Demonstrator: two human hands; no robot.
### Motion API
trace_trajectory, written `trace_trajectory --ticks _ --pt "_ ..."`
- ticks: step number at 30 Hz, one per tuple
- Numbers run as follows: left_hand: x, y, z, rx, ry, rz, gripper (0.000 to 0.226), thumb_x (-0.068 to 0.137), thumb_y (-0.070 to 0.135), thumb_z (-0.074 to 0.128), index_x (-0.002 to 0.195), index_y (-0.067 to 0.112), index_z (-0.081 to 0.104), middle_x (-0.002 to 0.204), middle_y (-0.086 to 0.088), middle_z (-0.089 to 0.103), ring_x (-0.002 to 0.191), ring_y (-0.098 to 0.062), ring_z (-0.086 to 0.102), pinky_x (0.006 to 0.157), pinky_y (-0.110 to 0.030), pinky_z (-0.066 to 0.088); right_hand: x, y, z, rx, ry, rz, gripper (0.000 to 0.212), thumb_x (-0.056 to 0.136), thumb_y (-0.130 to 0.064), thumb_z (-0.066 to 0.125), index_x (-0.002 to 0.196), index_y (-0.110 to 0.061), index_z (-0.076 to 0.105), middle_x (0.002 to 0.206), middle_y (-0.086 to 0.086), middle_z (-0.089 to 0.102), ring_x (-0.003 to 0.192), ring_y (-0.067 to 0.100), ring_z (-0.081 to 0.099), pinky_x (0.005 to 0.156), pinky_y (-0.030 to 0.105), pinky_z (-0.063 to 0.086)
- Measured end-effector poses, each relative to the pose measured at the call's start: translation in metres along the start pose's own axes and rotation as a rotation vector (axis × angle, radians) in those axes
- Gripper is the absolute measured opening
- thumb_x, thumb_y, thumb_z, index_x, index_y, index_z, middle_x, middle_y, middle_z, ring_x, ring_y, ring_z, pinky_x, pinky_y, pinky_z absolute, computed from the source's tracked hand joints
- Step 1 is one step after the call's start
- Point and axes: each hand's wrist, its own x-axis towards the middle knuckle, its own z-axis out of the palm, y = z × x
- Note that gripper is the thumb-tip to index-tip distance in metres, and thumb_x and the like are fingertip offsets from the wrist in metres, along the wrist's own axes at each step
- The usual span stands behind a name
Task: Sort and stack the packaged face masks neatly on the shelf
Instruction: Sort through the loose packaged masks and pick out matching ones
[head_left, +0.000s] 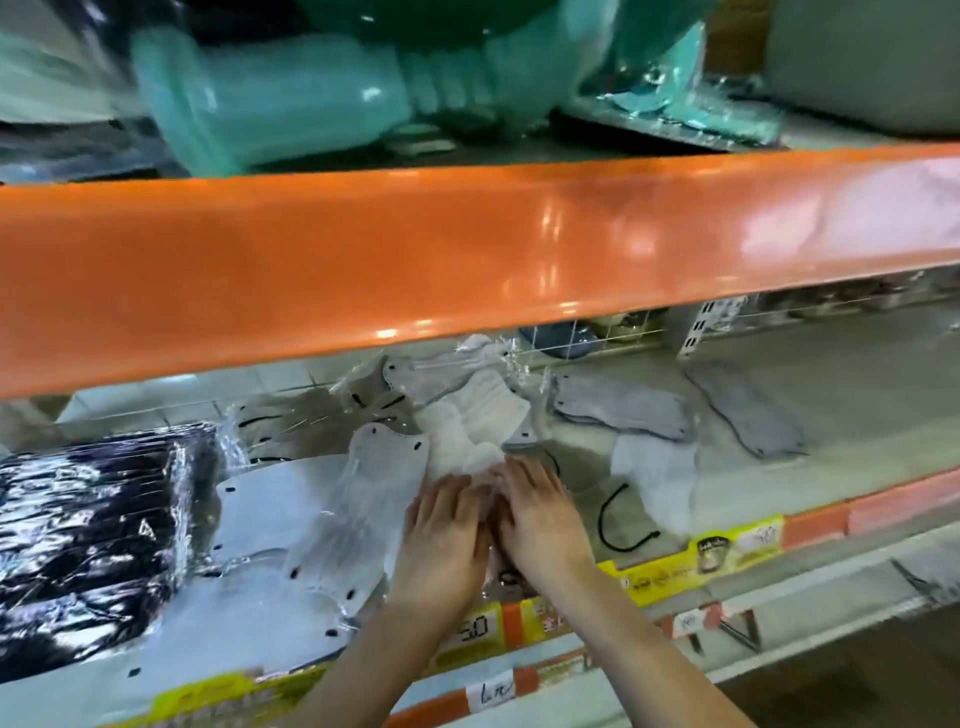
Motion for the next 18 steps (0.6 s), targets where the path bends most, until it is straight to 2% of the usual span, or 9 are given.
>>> trace_trajectory --ticks 3,7,10,12,14,15,16,18 --pt "0.009 0.014 0.012 0.034 0.004 0.025 0.036 0.074 0.026 0.043 0.099 0.018 0.067 0.102 -0.002 0.067 0.101 -0.017 0.053 0.079 -0.033 0.052 0.003 0.022 -0.005 0.007 0.014 0.015 0.039 0.069 -0.016 0.057 0.107 -0.01 0.065 0.109 0.009 0.062 0.095 0.033 0.062 0.078 0.04 0.052" --pt "0.021 0.026 0.026 0.083 -0.087 0.001 0.038 0.072 0.027 0.043 0.102 0.016 0.063 0.107 -0.006 0.067 0.1 -0.025 0.064 0.077 -0.034 0.054 0.008 0.046 -0.012 -0.008 -0.055 0.047 0.044 0.081 -0.011 0.059 0.125 -0.009 0.056 0.126 0.011 0.054 0.115 0.034 0.05 0.098 0.041 0.041" --pt "0.029 0.028 0.037 0.092 -0.098 -0.068 0.039 0.068 0.017 0.063 0.106 0.013 0.064 0.108 -0.008 0.065 0.097 -0.029 0.065 0.076 -0.036 0.054 0.01 0.06 -0.017 0.003 -0.101 0.049 0.046 0.085 -0.014 0.055 0.131 -0.009 0.051 0.132 0.01 0.048 0.124 0.033 0.042 0.104 0.04 0.036" --pt "0.039 0.035 0.04 0.054 -0.108 -0.116 0.049 0.072 0.007 0.069 0.119 0.012 0.059 0.12 -0.008 0.059 0.109 -0.03 0.059 0.086 -0.037 0.05 0.014 0.068 -0.023 0.022 -0.123 0.042 0.044 0.09 -0.017 0.05 0.134 -0.012 0.047 0.134 0.008 0.045 0.128 0.029 0.038 0.105 0.036 0.035" --pt "0.053 0.042 0.043 -0.023 -0.119 -0.232 0.049 0.087 0.009 0.056 0.134 0.015 0.048 0.136 -0.005 0.046 0.125 -0.026 0.044 0.1 -0.033 0.037 0.024 0.068 -0.029 0.072 -0.126 0.03 0.04 0.094 -0.017 0.045 0.133 -0.012 0.047 0.134 0.006 0.045 0.127 0.026 0.038 0.104 0.034 0.035" --pt "0.06 0.043 0.044 -0.071 -0.116 -0.305 0.047 0.09 0.01 0.053 0.136 0.016 0.046 0.137 -0.006 0.043 0.126 -0.025 0.041 0.101 -0.031 0.035 0.03 0.066 -0.031 0.096 -0.13 0.032 0.038 0.094 -0.016 0.044 0.133 -0.012 0.047 0.134 0.006 0.045 0.127 0.025 0.038 0.103 0.033 0.034" --pt "0.067 0.044 0.044 -0.104 -0.112 -0.341 0.044 0.09 0.01 0.053 0.134 0.013 0.048 0.135 -0.008 0.044 0.125 -0.027 0.043 0.099 -0.033 0.036 0.037 0.063 -0.033 0.123 -0.133 0.032 0.038 0.094 -0.014 0.044 0.132 -0.012 0.047 0.135 0.006 0.045 0.128 0.024 0.038 0.103 0.032 0.034" --pt "0.077 0.043 0.041 -0.061 -0.014 -0.298 0.036 0.085 0.007 0.059 0.121 0.005 0.058 0.121 -0.016 0.055 0.111 -0.038 0.052 0.087 -0.04 0.045 0.048 0.057 -0.033 0.169 -0.155 0.025 0.042 0.092 -0.011 0.047 0.133 -0.009 0.046 0.136 0.009 0.045 0.129 0.026 0.038 0.105 0.031 0.032"
